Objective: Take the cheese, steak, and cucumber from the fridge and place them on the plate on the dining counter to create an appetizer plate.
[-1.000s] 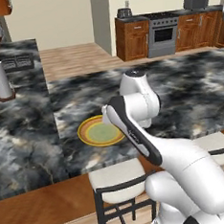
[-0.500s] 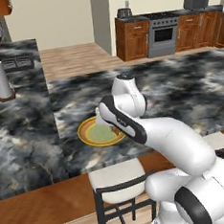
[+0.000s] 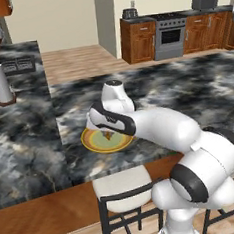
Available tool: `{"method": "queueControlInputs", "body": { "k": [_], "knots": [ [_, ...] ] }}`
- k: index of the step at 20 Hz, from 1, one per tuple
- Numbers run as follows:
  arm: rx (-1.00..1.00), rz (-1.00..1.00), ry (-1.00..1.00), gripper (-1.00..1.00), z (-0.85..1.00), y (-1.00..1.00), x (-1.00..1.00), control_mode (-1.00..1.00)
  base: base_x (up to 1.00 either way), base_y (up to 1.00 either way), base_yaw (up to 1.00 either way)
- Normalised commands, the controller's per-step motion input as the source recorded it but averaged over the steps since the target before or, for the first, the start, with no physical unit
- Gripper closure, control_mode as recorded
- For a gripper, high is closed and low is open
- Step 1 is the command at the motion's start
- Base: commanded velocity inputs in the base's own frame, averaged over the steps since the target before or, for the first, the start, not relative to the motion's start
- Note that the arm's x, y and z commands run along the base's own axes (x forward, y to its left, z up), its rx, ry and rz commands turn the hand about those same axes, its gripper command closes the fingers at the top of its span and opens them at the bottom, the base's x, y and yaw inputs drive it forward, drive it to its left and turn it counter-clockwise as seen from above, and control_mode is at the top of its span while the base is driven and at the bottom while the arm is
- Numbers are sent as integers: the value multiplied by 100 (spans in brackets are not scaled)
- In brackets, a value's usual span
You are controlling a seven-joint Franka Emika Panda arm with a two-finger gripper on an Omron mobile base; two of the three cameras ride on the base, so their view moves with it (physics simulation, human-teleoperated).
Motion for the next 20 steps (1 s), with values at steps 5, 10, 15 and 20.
{"method": "queueControlInputs", "body": {
  "k": [5,10,15,20],
  "knots": [
    [0,0,0,100,-23,37,39,-100,0,0,0],
    [0,0,0,100,-17,16,32,-100,0,0,0],
    [0,0,0,100,-9,0,25,-100,0,0,0],
    [0,0,0,100,-20,0,33,-100,0,0,0]
  ]
}}
